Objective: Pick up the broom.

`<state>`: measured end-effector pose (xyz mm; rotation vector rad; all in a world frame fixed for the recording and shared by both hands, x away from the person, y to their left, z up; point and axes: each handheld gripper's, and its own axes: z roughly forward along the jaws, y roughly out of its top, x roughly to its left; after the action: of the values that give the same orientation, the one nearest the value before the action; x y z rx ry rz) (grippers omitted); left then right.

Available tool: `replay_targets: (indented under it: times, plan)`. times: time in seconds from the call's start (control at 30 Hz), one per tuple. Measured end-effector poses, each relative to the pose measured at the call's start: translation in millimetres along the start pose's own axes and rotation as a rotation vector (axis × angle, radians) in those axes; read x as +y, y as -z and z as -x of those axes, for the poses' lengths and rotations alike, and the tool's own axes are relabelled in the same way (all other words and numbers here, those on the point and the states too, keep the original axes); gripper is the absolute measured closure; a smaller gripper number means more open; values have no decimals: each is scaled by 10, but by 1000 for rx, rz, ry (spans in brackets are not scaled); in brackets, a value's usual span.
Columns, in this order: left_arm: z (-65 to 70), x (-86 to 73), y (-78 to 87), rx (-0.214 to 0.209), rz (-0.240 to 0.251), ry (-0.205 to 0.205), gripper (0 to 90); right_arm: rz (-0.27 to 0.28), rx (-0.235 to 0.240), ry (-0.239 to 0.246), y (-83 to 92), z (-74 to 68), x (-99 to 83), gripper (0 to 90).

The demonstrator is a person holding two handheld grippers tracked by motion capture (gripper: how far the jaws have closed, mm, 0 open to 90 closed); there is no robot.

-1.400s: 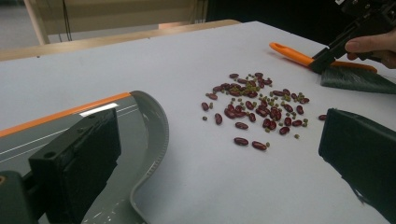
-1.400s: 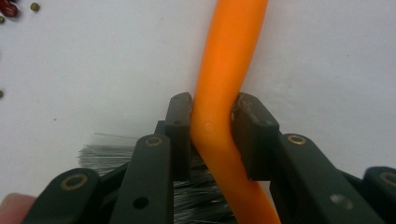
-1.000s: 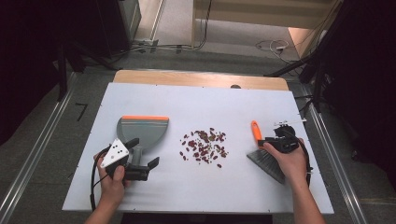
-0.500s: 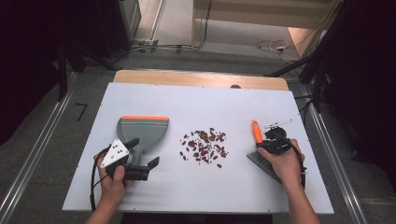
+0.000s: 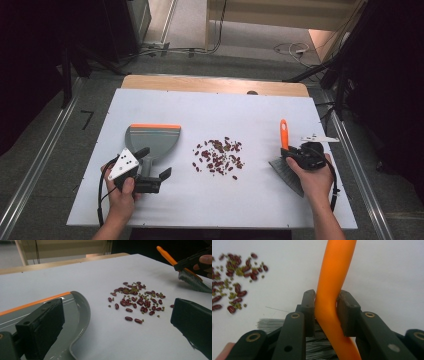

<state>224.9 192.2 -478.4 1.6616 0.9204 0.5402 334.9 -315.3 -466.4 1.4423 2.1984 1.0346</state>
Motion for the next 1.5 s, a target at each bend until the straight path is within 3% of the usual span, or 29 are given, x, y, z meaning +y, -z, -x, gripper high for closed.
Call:
replay_targets:
  times: [0.3,0.4,0.53,0.77,1.13,1.5]
  plan:
    - [56,34,22,-2,26,-4,0,250,10,-35,302,96,-58,685]
    - [72,47,21,-4,29,-7,0,309,14,-30,363,88,-59,687]
    - [124,86,31,3,46,-22,0,387,67,-29,439,63,-47,689]
    - [210,157,27,9,73,-49,0,487,99,-19,579,-75,34,689]
    - [395,316,-79,-43,89,-62,12,526,144,30,596,-436,176,689]
    - [550,418,-272,-90,53,-61,25,528,207,99,540,-880,254,689]
